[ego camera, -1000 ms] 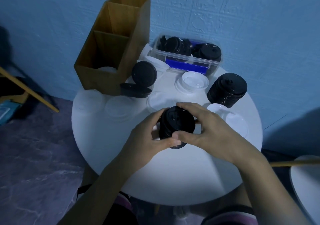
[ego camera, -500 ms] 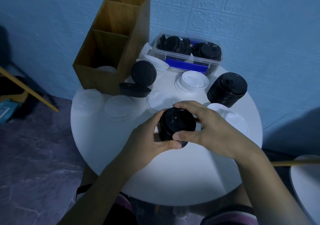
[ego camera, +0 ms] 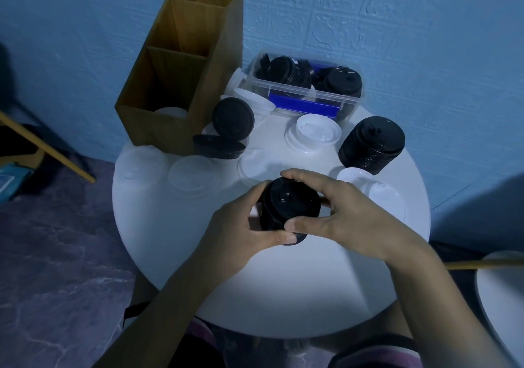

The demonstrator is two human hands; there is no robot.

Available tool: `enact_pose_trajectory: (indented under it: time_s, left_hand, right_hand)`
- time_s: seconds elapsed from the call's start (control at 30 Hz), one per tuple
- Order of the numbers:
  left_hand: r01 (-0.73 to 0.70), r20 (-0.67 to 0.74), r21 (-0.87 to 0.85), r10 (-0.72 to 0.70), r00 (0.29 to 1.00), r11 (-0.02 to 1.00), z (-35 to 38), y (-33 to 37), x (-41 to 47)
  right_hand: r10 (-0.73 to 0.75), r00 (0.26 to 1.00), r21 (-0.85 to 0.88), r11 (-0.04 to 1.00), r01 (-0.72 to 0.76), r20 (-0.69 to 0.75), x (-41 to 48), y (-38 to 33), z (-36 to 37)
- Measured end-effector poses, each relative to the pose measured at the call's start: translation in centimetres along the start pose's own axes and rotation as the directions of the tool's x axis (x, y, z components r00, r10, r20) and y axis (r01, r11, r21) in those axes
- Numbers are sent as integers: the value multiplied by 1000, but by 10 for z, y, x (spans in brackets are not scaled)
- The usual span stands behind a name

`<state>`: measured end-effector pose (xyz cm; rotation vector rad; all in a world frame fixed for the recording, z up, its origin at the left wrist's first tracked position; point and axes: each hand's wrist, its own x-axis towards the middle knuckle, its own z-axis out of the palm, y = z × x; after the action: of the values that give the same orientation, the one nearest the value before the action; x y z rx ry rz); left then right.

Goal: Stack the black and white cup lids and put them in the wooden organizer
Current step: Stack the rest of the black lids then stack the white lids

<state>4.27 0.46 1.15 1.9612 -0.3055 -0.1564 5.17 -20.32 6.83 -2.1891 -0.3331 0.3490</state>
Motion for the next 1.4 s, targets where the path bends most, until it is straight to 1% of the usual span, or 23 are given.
enact_pose_trajectory:
  time_s: [0.13, 0.27, 0.37, 0.43, 0.47, 0.5, 0.57, 0.6, 0.63, 0.67, 0.7, 0.77, 0.8, 0.87, 0.93, 1.0, 1.07, 1.1, 1.17, 1.23, 1.27, 1.33, 1.4]
  left_hand:
    - [-8, 9, 10, 8, 1000, 1000, 1, 0, 0]
    - [-24, 9, 23, 24, 1000, 999, 0, -1, -2]
    - [-33, -25, 41, 34, 999, 999, -1, -7, -3]
    - [-22, -43, 53, 24, 999, 998, -2, -9, -6]
    - [-18, -61, 24, 19, 998, 1000, -5, -10, -8]
    - [-13, -81, -12, 12, 997, 1000, -10, -12, -10]
    - [7, -80, -9, -7, 997, 1000, -24, -15, -17]
    - [1, -67, 20, 0, 998, 1000, -31, -17, -20]
    - [-9, -61, 42, 12, 998, 999, -38, -19, -22]
    - [-11, -58, 59, 14, 998, 998, -43, -20, -25]
    - [-9, -63, 75, 14, 998, 997, -45, -22, -26]
    - [-9, -74, 99, 17, 997, 995, -46, -25, -30]
    - [-7, -78, 104, 16, 997, 995, -47, -27, -31]
    - [-9, -93, 101, 18, 995, 995, -47, -29, -31]
    - [-8, -96, 94, 17, 995, 996, -46, -28, -30]
    - [-10, -84, 99, 18, 996, 995, -45, -25, -30]
    - [-11, -87, 88, 18, 996, 996, -46, -21, -30]
    - [-9, -89, 79, 16, 996, 997, -46, -21, -30]
    - [-4, -88, 66, 10, 996, 998, -47, -21, -31]
    - [-2, -76, 70, 7, 997, 998, -47, -21, -32]
    - [-5, -63, 76, 10, 998, 997, -46, -20, -33]
    - [-22, -35, 99, 26, 999, 995, -44, -18, -34]
    - [-31, -32, 120, 35, 999, 992, -38, -16, -35]
  right_hand:
    - [-18, 993, -34, 999, 14, -116, -7, 2, 11]
    - [-35, 980, -83, 996, 19, -195, -12, 2, 19]
    - [-76, 965, -94, 994, 53, -252, -11, -1, 27]
    - [-83, 967, -104, 993, 59, -242, -5, -4, 33]
    - [-82, 977, -99, 993, 63, -198, -1, -6, 35]
    - [-80, 987, -57, 996, 72, -138, 2, -7, 35]
    - [-103, 993, 155, 982, 110, -54, 12, -10, 32]
    - [-132, 989, 261, 954, 145, -66, 18, -10, 29]
    - [-153, 980, 319, 929, 186, -125, 27, -8, 25]
    - [-155, 968, 312, 926, 212, -200, 37, -6, 21]
    - [-145, 954, 270, 938, 216, -261, 48, -3, 18]
    - [-158, 939, 62, 981, 184, -305, 70, 2, 15]
    - [-191, 940, -90, 981, 172, -283, 80, 1, 17]
    - [-249, 950, -354, 919, 170, -188, 96, -5, 25]
    - [-279, 951, -475, 860, 186, -132, 105, -12, 31]
    - [-310, 941, -486, 848, 210, -135, 111, -13, 36]
    - [-320, 926, -408, 886, 219, -199, 112, -12, 38]
    - [-307, 921, -317, 921, 225, -240, 111, -11, 37]
    - [-223, 935, -13, 973, 229, -277, 102, -11, 32]
    - [-121, 946, 284, 936, 210, -302, 84, -10, 23]
    - [-68, 943, 385, 901, 198, -327, 72, -8, 16]
    - [52, 928, 518, 840, 159, -369, 48, -1, 4]
    - [150, 919, 601, 792, 109, -364, 28, 8, -6]
